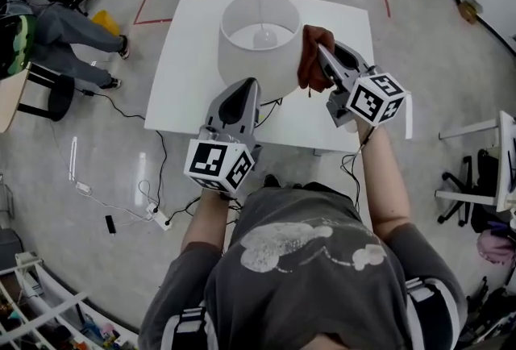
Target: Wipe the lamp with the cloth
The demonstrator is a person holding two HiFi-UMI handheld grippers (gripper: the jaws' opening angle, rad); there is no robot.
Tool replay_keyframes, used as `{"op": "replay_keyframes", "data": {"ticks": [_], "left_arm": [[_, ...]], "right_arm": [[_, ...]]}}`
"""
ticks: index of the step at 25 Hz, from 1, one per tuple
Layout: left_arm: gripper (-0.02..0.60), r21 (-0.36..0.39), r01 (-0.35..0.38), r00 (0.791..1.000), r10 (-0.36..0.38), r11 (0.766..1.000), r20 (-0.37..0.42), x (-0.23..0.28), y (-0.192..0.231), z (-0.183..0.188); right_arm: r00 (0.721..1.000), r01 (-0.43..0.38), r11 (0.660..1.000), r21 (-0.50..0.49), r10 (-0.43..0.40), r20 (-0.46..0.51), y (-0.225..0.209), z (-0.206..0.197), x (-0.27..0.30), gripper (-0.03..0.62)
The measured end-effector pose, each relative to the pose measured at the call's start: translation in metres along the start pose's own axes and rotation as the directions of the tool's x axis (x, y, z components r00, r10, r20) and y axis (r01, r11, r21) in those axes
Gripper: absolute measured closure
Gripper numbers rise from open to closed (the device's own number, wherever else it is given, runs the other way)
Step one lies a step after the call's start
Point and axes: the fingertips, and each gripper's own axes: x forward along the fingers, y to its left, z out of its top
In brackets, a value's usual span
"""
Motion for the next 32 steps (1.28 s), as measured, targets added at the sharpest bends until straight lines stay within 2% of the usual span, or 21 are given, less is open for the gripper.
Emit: {"op": "replay_keyframes", "data": {"ticks": [5, 9, 13, 17, 21, 26, 32], "left_arm": [[0.574, 0.001, 0.003, 1.0, -0.003, 1.0, -0.028, 0.008, -0.002, -0.015], [0.574, 0.007, -0.024, 0.999, 0.024, 1.0, -0.033, 0.01, -0.003, -0.021], [0.574, 0.016, -0.1, 0.994, 0.1, 0.995, -0.041, 0.009, 0.004, -0.03], [0.574, 0.013, -0.194, 0.98, 0.195, 0.981, -0.034, 0.01, 0.001, -0.035], [0.574, 0.019, -0.294, 0.956, 0.294, 0.956, 0.0, 0.015, -0.002, -0.033], [0.574, 0.034, -0.411, 0.912, 0.411, 0.911, 0.013, 0.01, -0.001, -0.038], [0.574, 0.049, -0.5, 0.866, 0.498, 0.865, 0.042, 0.011, -0.024, -0.036]], "right_arm": [[0.998, 0.051, 0.998, 0.027, -0.05, -0.035, -0.025, -0.024, -0.007, 0.508], [0.996, 0.054, 0.998, 0.03, -0.051, -0.079, -0.043, -0.04, -0.012, 0.508], [0.991, 0.031, 0.999, 0.044, -0.025, -0.13, -0.061, -0.058, -0.008, 0.508], [0.981, -0.016, 0.998, 0.067, 0.028, -0.193, -0.077, -0.075, -0.005, 0.508], [0.967, -0.064, 0.996, 0.066, 0.078, -0.243, -0.092, -0.077, 0.0, 0.508], [0.951, -0.131, 0.989, 0.064, 0.144, -0.274, -0.1, -0.073, 0.003, 0.508], [0.93, -0.257, 0.963, 0.076, 0.268, -0.252, -0.095, -0.048, 0.005, 0.508]]}}
